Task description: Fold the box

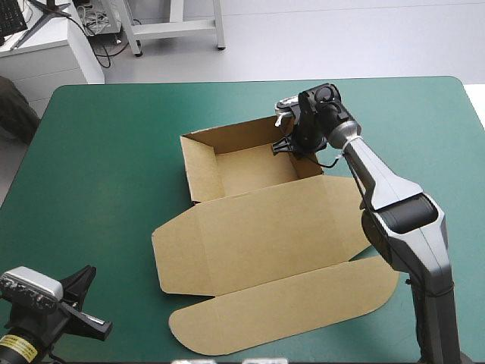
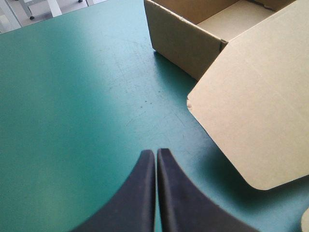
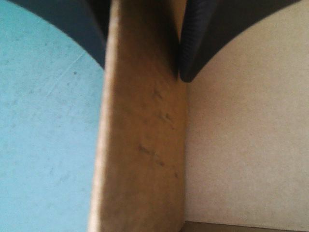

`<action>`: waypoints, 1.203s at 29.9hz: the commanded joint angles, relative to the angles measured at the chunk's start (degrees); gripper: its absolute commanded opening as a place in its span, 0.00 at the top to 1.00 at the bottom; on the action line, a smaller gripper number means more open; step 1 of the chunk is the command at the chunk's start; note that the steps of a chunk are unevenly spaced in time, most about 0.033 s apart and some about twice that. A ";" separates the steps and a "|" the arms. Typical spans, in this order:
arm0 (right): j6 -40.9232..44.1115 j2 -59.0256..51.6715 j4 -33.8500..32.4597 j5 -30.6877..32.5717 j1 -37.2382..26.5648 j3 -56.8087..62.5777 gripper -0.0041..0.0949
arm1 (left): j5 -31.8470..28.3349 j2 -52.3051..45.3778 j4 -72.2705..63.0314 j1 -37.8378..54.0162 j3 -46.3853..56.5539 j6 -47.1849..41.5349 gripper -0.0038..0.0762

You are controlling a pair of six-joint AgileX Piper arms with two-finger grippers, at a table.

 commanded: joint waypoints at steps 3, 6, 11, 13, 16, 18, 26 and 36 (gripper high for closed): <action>-0.24 -2.33 -1.10 0.88 -0.17 -1.50 0.92 | -4.49 -2.00 -0.16 -0.23 0.00 -0.56 0.96; 1.17 -2.33 -3.42 0.88 -0.25 -1.61 0.98 | -4.49 -2.00 -0.16 -0.23 0.00 -0.56 0.96; 1.68 -2.43 -4.57 0.88 -4.30 -2.09 0.98 | -4.49 -2.00 -0.16 -0.23 0.00 -0.56 0.96; 1.68 -2.50 -4.57 0.88 -7.58 -2.09 0.98 | -4.49 -2.00 -0.16 -0.23 0.00 -0.56 0.96; 1.68 -3.26 -4.57 0.88 -13.12 -2.09 0.98 | -4.63 -2.00 -0.16 -0.23 0.00 -0.56 0.96; 1.15 -3.63 -4.57 0.88 -16.72 -2.09 0.98 | -4.63 -2.00 -0.16 -0.23 0.00 -0.56 0.96; 0.07 -5.01 -5.39 0.88 -35.73 -2.09 0.98 | -4.63 -2.00 -0.16 -0.23 0.00 -0.45 0.96; -2.02 -4.42 -4.85 0.88 -50.25 -1.90 0.98 | -4.63 -2.00 -0.16 -0.23 0.00 -0.55 0.96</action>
